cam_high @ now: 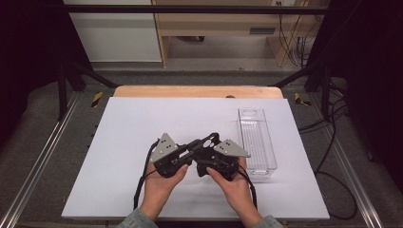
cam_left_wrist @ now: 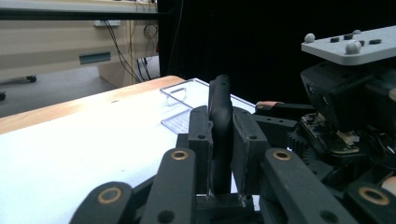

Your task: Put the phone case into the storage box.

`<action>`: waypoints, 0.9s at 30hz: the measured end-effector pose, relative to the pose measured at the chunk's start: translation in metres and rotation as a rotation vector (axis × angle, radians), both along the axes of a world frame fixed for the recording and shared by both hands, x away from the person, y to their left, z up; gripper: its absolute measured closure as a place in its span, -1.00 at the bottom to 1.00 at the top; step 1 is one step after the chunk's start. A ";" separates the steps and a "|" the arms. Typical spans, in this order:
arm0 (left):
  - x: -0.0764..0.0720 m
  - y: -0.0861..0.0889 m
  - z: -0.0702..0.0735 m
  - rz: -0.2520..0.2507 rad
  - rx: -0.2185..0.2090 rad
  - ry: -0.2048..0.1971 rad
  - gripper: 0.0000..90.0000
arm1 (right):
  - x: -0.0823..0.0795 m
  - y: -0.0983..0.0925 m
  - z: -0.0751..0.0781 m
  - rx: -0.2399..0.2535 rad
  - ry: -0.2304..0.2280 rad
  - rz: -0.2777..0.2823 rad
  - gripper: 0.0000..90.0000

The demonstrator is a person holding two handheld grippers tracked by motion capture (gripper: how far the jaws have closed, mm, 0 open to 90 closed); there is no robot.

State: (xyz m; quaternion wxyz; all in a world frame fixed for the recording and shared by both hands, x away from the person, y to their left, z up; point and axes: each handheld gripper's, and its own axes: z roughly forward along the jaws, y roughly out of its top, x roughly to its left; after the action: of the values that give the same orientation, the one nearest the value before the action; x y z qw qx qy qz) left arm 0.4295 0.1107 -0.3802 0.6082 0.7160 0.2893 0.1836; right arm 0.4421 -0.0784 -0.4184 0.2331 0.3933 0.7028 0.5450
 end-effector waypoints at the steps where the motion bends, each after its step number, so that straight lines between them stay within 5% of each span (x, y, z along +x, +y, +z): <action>1: -0.001 0.000 0.001 0.004 -0.001 -0.007 0.67 | 0.000 -0.001 0.000 0.005 0.004 0.003 -0.70; 9: -0.005 0.012 0.005 0.041 -0.031 -0.011 0.36 | 0.004 -0.004 -0.001 0.022 0.020 -0.010 -0.70; 24: -0.003 0.057 -0.010 0.192 0.094 -0.063 -0.31 | 0.006 -0.013 -0.004 0.025 0.029 -0.032 -0.70; 27: -0.001 0.066 -0.018 0.233 0.103 -0.048 -0.54 | 0.004 -0.014 -0.004 0.023 0.024 -0.031 -0.70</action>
State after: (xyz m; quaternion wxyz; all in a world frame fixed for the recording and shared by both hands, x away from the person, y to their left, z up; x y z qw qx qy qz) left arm 0.4288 0.1763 -0.3978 0.5520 0.7032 0.3461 0.2846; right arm 0.4463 -0.0921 -0.4220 0.2286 0.4132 0.6932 0.5445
